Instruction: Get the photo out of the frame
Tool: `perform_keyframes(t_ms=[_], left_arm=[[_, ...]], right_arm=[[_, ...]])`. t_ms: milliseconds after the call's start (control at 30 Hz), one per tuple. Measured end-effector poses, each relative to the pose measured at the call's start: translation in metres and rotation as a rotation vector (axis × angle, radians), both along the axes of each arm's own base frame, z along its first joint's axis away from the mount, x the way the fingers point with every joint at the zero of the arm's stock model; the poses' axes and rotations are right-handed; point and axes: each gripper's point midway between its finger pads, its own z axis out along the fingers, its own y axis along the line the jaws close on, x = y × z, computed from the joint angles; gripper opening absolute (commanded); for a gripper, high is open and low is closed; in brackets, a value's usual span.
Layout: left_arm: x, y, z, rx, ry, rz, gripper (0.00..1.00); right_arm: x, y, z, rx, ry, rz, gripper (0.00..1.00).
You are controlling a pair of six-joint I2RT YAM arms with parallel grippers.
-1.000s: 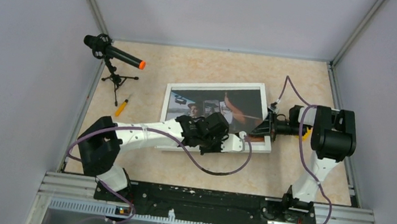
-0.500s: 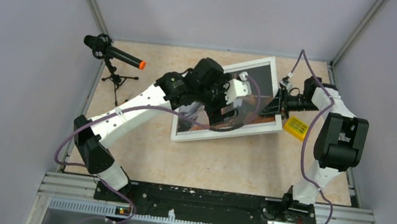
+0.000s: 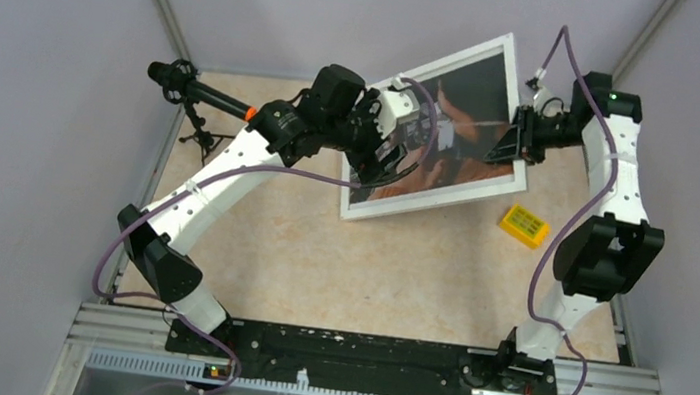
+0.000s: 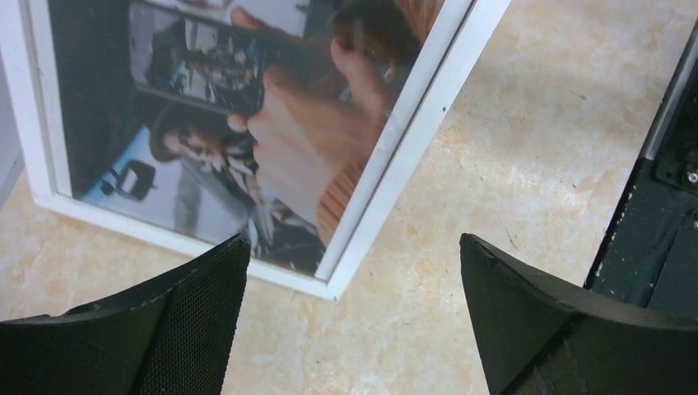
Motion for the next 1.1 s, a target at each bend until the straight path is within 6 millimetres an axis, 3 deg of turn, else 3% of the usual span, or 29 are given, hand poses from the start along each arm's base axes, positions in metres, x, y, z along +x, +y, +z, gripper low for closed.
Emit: perform_keyframes(t_ms=[200, 333, 533, 733, 900, 1100], left_arm=[[0.021, 0.017, 0.016, -0.044, -0.030, 0.099, 0.99], [0.036, 0.031, 0.029, -0.060, -0.095, 0.179, 0.99], [0.050, 0.066, 0.062, -0.115, -0.214, 0.335, 0.99], [0.086, 0.113, 0.092, -0.153, -0.283, 0.564, 0.99], [0.120, 0.157, 0.139, -0.185, -0.401, 0.746, 0.99], [0.122, 0.180, 0.183, -0.211, -0.552, 0.819, 0.99]], right_arm=[[0.028, -0.016, 0.068, -0.138, -0.316, 0.003, 0.00], [0.041, -0.026, 0.089, -0.270, -0.462, 0.003, 0.00], [0.053, -0.025, 0.091, -0.397, -0.565, 0.013, 0.00], [0.048, 0.018, 0.097, -0.563, -0.722, 0.166, 0.00], [0.049, 0.051, 0.096, -0.702, -0.859, 0.297, 0.00], [0.030, 0.073, 0.075, -0.849, -1.010, 0.425, 0.00]])
